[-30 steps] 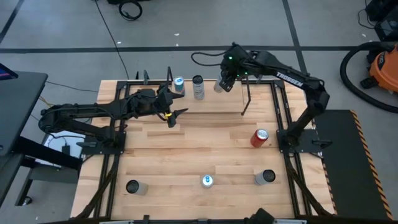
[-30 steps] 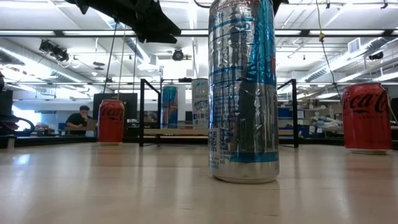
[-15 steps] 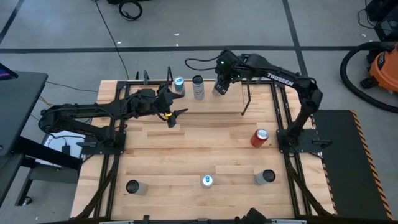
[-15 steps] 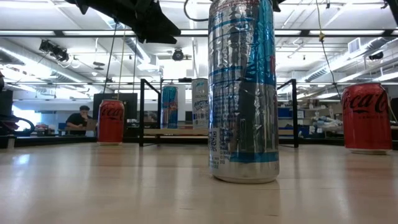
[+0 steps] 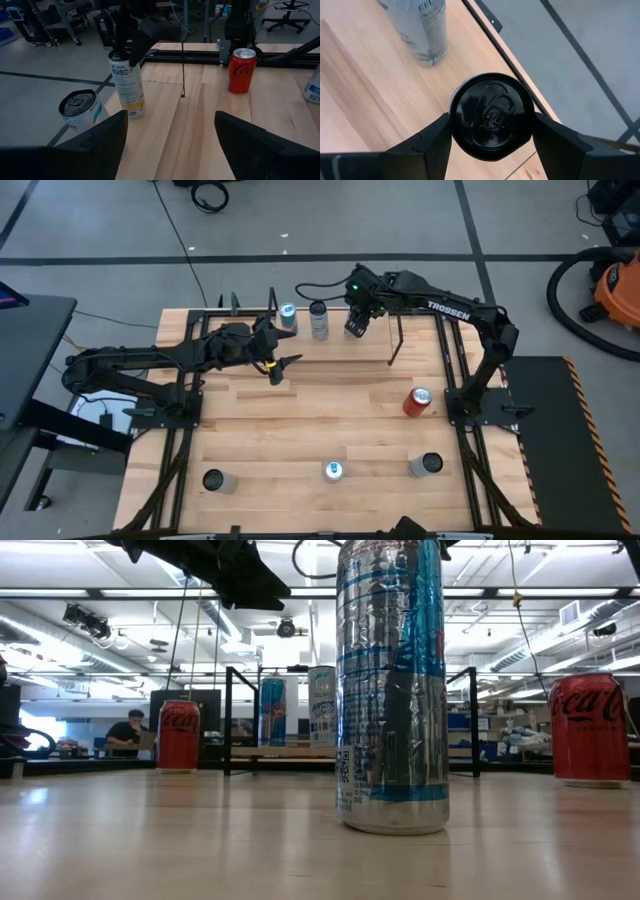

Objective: Place canned beverage on shelf
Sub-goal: Put the top white-yellow soda can on the shelf

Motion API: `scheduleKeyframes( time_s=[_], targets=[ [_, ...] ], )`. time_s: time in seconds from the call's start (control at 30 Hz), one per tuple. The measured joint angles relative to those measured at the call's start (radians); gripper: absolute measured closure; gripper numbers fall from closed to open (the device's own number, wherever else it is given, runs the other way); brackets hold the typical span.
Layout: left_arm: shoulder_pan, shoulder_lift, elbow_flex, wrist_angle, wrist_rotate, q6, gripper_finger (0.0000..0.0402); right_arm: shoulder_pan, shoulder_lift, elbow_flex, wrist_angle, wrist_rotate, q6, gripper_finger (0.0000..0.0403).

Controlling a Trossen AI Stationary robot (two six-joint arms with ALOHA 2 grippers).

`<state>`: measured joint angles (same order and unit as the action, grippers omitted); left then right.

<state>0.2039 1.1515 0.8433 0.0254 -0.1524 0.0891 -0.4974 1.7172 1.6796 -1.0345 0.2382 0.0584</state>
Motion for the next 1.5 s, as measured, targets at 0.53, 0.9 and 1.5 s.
scheduleKeyframes(
  time_s=[0.53, 0.9, 1.5],
  targets=[
    [0.000, 0.000, 0.000, 0.000, 0.000, 0.000, 0.0102, -0.007, -0.003, -0.053, 0.080, -0.019, -0.047, 0.0149],
    [0.000, 0.000, 0.000, 0.000, 0.000, 0.000, 0.0102, -0.008, -0.002, -0.053, 0.079, -0.048, -0.062, 0.0121],
    [0.000, 0.000, 0.000, -0.019, 0.000, 0.001, 0.0102, -0.014, 0.000, -0.044, 0.109, -0.052, -0.145, 0.0062]
  ],
)
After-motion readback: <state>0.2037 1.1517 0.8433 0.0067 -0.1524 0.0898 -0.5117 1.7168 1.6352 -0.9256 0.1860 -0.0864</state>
